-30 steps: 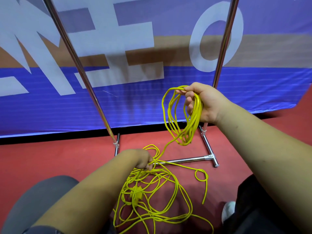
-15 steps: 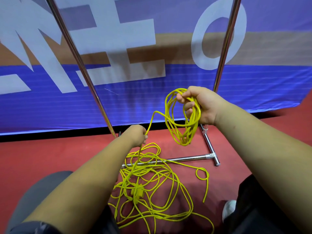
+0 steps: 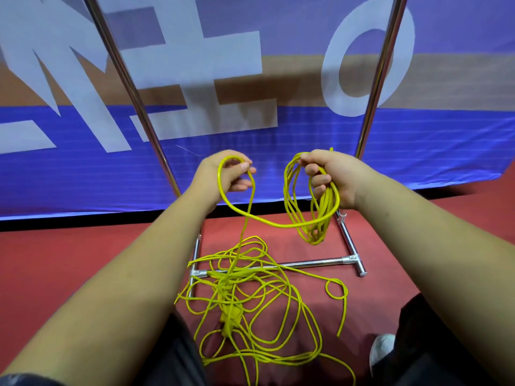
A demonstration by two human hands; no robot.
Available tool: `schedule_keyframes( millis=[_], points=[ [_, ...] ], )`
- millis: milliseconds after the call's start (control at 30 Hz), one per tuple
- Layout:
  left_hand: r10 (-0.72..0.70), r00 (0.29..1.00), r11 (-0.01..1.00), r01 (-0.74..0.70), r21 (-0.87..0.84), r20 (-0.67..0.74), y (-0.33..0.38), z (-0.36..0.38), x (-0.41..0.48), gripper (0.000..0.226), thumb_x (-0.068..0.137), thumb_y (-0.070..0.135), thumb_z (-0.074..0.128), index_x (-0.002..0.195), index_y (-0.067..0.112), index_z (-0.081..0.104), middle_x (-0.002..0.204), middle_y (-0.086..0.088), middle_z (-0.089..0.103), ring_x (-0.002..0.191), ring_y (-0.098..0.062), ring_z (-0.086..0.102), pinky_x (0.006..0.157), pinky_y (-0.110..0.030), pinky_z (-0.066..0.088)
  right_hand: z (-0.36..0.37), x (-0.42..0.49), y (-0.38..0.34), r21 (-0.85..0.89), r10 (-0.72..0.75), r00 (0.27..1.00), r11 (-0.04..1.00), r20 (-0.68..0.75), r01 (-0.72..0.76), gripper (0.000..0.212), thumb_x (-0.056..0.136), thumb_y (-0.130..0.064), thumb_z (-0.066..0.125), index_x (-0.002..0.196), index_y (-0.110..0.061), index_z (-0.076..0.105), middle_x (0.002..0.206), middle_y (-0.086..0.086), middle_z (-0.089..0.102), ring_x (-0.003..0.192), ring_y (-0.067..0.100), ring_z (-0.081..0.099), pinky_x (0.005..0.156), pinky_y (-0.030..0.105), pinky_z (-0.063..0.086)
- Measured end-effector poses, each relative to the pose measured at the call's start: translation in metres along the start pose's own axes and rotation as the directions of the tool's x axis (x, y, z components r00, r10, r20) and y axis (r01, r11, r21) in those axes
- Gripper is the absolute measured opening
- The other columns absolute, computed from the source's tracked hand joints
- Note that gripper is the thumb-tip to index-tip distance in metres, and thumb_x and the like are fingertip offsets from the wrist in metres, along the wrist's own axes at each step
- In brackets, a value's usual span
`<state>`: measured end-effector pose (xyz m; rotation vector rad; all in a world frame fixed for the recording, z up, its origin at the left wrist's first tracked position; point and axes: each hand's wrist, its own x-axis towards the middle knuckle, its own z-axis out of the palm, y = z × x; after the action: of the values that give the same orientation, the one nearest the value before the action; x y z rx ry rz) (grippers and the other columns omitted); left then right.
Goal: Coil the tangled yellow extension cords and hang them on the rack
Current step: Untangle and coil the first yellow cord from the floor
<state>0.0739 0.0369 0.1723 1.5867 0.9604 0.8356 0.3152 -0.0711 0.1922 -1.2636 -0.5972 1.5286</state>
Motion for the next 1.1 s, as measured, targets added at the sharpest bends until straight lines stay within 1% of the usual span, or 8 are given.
schedule_keyframes(
  millis=[200, 367, 500, 633, 733, 833, 967, 1100],
  points=[
    [0.083, 0.994, 0.856, -0.032, -0.516, 0.076, 0.057, 0.011, -0.015, 0.009, 0.106, 0.008, 0.053, 0.107, 0.010, 0.061, 0.109, -0.014, 0.077, 0.090, -0.034, 0.078, 0.075, -0.031, 0.065, 0.000, 0.010, 0.010, -0.094, -0.042, 0.997, 0.995, -0.068, 0.035, 0.015, 0.105, -0.033, 0.063, 0.093, -0.024, 0.064, 0.077, -0.006, 0.064, 0.048, 0.005, 0.054, 0.042, 0.021, 0.043],
    [0.145, 0.979, 0.722, -0.004, -0.692, 0.146, 0.074, 0.027, -0.025, 0.012, 0.108, 0.007, 0.046, 0.108, 0.008, 0.057, 0.111, -0.013, 0.077, 0.094, -0.033, 0.078, 0.074, -0.030, 0.065, 0.016, 0.015, 0.022, -0.125, -0.013, 0.998, 0.992, 0.062, 0.021, 0.021, 0.109, -0.032, 0.055, 0.116, -0.021, 0.071, 0.116, 0.009, 0.080, 0.110, 0.024, 0.076, 0.100, 0.038, 0.055],
    [0.098, 0.989, 0.692, 0.014, -0.721, 0.113, 0.057, 0.014, -0.011, 0.012, 0.108, 0.007, 0.046, 0.113, 0.006, 0.057, 0.119, -0.016, 0.074, 0.102, -0.034, 0.076, 0.081, -0.031, 0.064, 0.032, 0.013, 0.031, -0.120, 0.012, 0.989, 0.993, 0.150, 0.006, 0.027, 0.109, -0.030, 0.054, 0.089, -0.018, 0.068, 0.070, 0.005, 0.066, 0.070, 0.026, 0.069, 0.082, 0.043, 0.060],
    [-0.162, 0.982, 0.774, 0.188, -0.604, 0.099, 0.010, -0.023, 0.006, 0.016, 0.105, 0.004, 0.052, 0.118, 0.003, 0.061, 0.119, -0.018, 0.073, 0.107, -0.030, 0.075, 0.086, -0.030, 0.063, 0.038, 0.012, 0.036, -0.090, -0.001, 0.994, 0.996, 0.111, 0.011, 0.025, 0.110, -0.033, 0.053, 0.089, -0.020, 0.056, 0.059, -0.003, 0.039, 0.044, 0.012, 0.038, 0.056, 0.031, 0.050],
    [-0.438, 0.898, 0.879, 0.436, -0.193, 0.035, -0.028, -0.050, 0.009, 0.012, 0.099, 0.004, 0.065, 0.111, 0.001, 0.068, 0.117, -0.024, 0.070, 0.084, -0.026, 0.079, 0.074, -0.032, 0.066, 0.040, 0.012, 0.034, 0.006, -0.014, 0.997, 1.000, 0.076, 0.014, 0.028, 0.109, -0.041, 0.055, 0.091, -0.020, 0.057, 0.058, -0.007, 0.037, 0.042, 0.007, 0.030, 0.045, 0.023, 0.038],
    [-0.560, 0.810, 0.801, 0.583, 0.135, -0.175, -0.038, -0.057, 0.007, 0.013, 0.102, 0.011, 0.062, 0.109, 0.003, 0.069, 0.097, -0.015, 0.073, 0.072, -0.019, 0.074, 0.077, -0.033, 0.064, 0.037, 0.011, 0.024, 0.096, -0.043, 0.997, 0.995, 0.069, 0.036, 0.033, 0.108, -0.045, 0.054, 0.096, -0.015, 0.060, 0.056, -0.009, 0.034, 0.039, 0.004, 0.029, 0.039, 0.020, 0.034],
    [-0.480, 0.876, 0.876, 0.477, -0.071, -0.041, -0.013, -0.049, 0.008, 0.043, 0.110, 0.041, 0.044, 0.120, 0.005, 0.064, 0.103, -0.011, 0.078, 0.089, -0.025, 0.079, 0.074, -0.036, 0.065, 0.033, 0.006, 0.013, 0.111, -0.061, 0.995, 0.992, 0.078, 0.052, 0.035, 0.103, -0.050, 0.060, 0.098, -0.015, 0.064, 0.056, -0.009, 0.033, 0.039, 0.003, 0.031, 0.040, 0.019, 0.035],
    [-0.262, 0.955, 0.955, 0.236, 0.180, 0.138, -0.007, -0.027, 0.000, 0.035, 0.104, 0.038, 0.060, 0.136, 0.026, 0.060, 0.126, 0.001, 0.071, 0.104, -0.020, 0.075, 0.092, -0.038, 0.061, 0.038, 0.002, 0.012, 0.058, -0.062, 0.992, 0.997, 0.114, 0.056, 0.030, 0.105, -0.047, 0.060, 0.095, -0.018, 0.062, 0.061, -0.008, 0.043, 0.038, 0.003, 0.036, 0.039, 0.021, 0.039]
  ],
)
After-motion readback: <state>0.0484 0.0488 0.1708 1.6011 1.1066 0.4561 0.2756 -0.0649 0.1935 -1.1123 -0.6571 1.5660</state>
